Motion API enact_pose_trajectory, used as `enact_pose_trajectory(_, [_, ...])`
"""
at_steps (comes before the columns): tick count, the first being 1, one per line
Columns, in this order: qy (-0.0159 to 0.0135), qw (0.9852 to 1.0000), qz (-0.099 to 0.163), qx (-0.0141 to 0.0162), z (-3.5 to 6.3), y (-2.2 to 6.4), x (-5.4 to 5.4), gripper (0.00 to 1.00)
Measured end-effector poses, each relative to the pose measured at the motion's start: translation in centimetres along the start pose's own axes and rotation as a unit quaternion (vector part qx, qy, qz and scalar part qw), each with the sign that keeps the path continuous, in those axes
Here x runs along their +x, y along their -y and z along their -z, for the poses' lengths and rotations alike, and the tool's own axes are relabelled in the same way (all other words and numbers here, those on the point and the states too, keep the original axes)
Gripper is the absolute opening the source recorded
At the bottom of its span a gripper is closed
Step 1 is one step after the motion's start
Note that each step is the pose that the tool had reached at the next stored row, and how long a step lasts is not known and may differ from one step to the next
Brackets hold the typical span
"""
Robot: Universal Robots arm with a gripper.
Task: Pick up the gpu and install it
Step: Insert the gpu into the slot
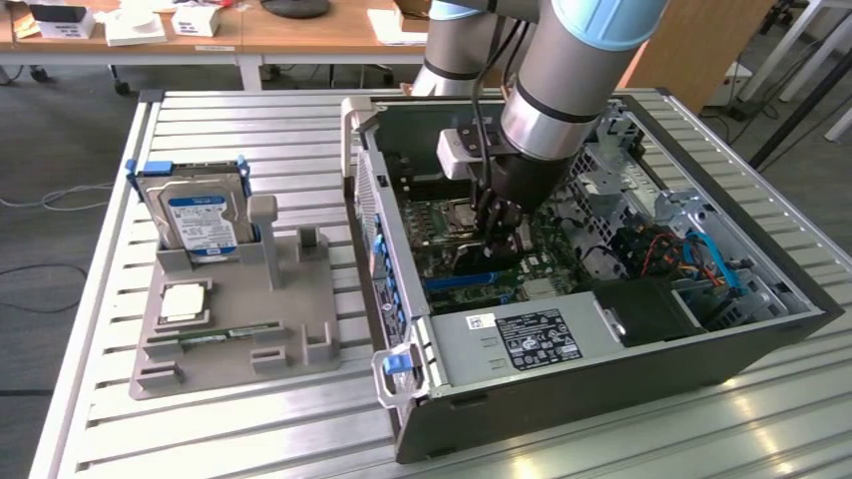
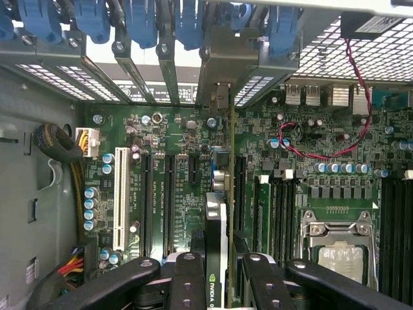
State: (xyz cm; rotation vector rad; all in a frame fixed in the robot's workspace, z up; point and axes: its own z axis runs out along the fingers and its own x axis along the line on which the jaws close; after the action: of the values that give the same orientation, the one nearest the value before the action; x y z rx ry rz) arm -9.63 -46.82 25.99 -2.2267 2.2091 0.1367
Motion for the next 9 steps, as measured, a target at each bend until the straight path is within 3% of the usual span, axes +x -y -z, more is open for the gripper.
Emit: enact_pose_trajectory(9, [0.0,1.0,0.0,0.0001,-0.23,-0.03,0.01,0.27])
